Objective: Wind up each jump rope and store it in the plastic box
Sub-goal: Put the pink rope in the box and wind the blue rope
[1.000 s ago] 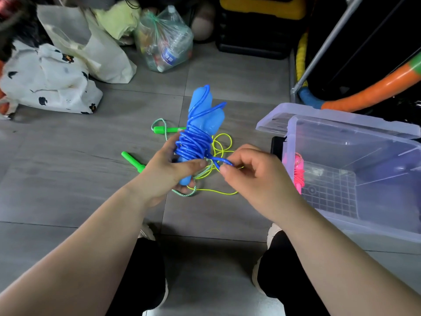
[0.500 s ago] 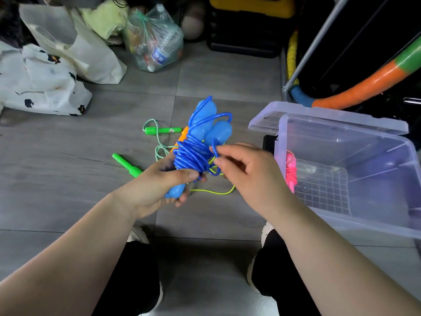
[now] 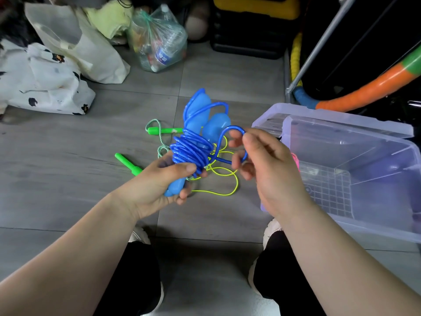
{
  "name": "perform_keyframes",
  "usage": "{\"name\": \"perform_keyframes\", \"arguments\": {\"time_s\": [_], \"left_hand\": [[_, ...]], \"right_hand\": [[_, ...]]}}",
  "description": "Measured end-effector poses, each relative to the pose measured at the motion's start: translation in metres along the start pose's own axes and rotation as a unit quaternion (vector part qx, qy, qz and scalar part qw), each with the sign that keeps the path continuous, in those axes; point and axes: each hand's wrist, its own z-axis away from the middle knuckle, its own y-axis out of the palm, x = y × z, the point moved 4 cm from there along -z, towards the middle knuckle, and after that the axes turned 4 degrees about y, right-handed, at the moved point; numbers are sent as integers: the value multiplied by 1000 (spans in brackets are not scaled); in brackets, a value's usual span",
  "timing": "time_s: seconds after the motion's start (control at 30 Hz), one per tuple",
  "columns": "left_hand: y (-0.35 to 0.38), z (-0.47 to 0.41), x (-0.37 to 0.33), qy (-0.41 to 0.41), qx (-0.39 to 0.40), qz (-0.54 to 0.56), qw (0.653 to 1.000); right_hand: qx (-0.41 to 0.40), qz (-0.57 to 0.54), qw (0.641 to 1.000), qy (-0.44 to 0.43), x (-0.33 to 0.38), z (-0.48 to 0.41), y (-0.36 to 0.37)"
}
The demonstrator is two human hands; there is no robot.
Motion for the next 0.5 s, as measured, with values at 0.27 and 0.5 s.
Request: {"name": "perform_keyframes", "arguments": {"time_s": [0.27,0.5], "left_hand": [[0,0,-2,2,-11,-63,998],[3,1,0,-6,-24,-79,997]], "right_hand": [[9,233,969,-77,1,6,9],[14,251,956,-153,-1,10,12]]}}
